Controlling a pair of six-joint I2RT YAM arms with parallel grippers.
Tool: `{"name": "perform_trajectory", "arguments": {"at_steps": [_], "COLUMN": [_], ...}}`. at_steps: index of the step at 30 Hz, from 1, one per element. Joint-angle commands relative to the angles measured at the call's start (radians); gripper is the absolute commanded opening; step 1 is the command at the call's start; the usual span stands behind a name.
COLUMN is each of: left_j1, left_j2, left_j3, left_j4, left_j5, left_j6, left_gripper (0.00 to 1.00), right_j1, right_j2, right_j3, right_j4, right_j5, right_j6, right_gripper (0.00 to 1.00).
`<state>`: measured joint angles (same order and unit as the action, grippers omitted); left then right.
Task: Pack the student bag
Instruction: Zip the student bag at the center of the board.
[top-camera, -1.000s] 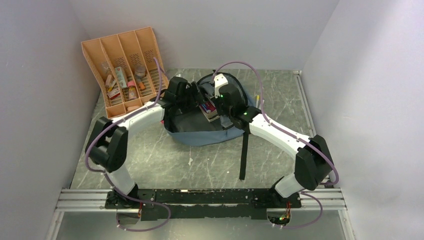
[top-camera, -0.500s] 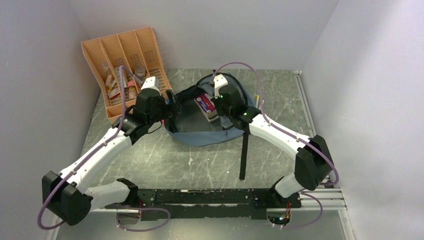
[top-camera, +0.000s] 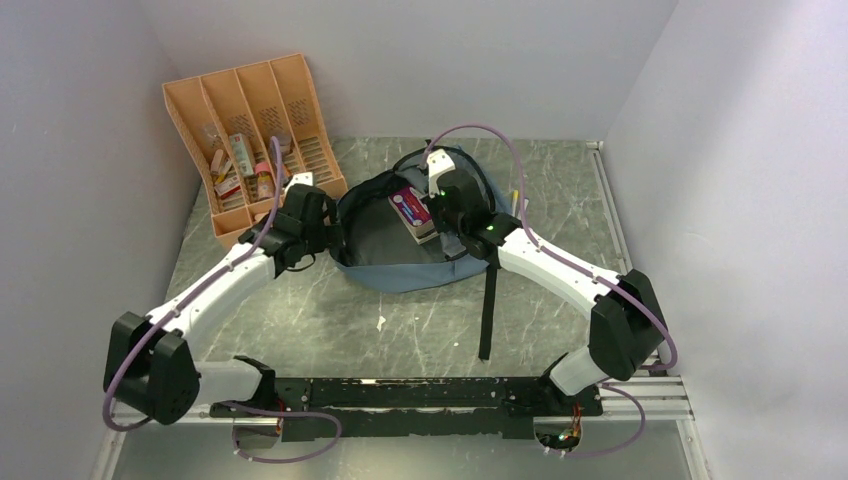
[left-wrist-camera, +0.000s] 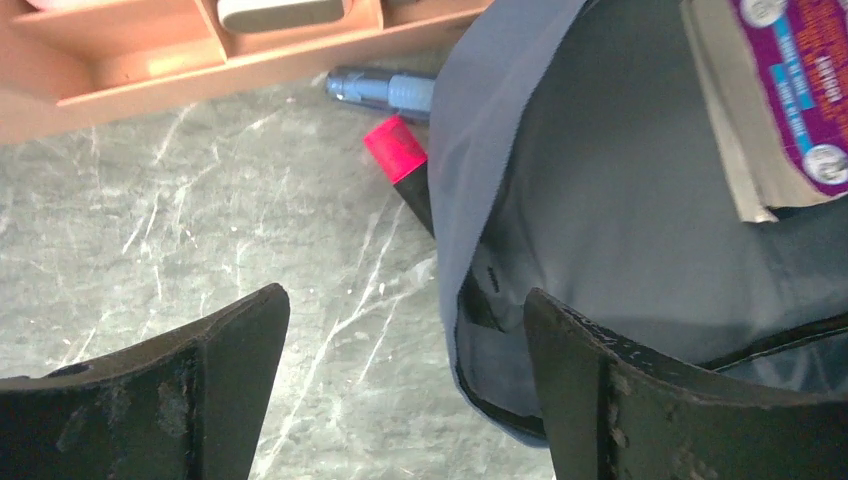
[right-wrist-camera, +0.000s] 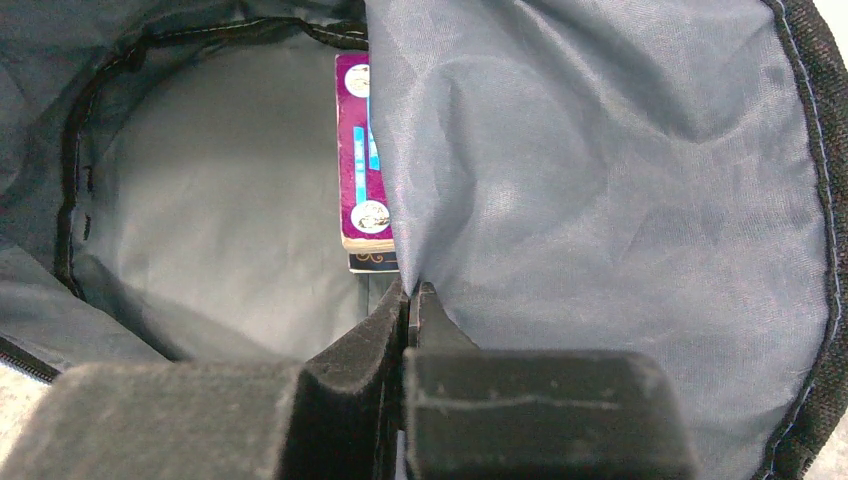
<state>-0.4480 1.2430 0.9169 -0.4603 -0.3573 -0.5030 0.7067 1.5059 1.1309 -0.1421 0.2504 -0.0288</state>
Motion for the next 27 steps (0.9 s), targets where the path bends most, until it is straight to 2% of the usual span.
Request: {"name": "perform_trajectory", "arguments": {"at_steps": [1,9,16,19,24,27], "left_j1": [0.045,0.089,0.103,0.103,0.105,0.104], "left_j2": [0.048,0.085,0.099,0.105,0.124,0.114], "left_j3": [-0.015,-0.020,-0.022,-0.023,-0.012,-0.018], "left_j4": [0.031,0.071,0.079,0.087,0.099,0.125], "left_j5": [0.092,0.182,0.216,0.233,0.292,0.343], "left_j6": [0.025,0.013,0.016,0.023,0.043,0.062], "left_gripper": [0.86,0.57,0.47,0.37,0.09,0.05], "right_j1": [0.008,0.008,0.009,0.009,0.011,0.013], "right_j2": [-0.001,-0.004,0.008,0.012,0.022,0.023], "right_j3": [-0.007,-0.011,-0.008,-0.001,0.006,0.014], "right_j4": [0.004,0.007,0.012,0.005,-0.004,-0.013], "right_j5": [-0.025,-0.027,-0.038,-0.050,-0.075,-0.058], "right_j6": [-0.007,-0.012,-0.010,-0.013,-0.033,-0.034], "right_gripper": [0.00,0.00,0.00,0.00,0.01,0.00]}}
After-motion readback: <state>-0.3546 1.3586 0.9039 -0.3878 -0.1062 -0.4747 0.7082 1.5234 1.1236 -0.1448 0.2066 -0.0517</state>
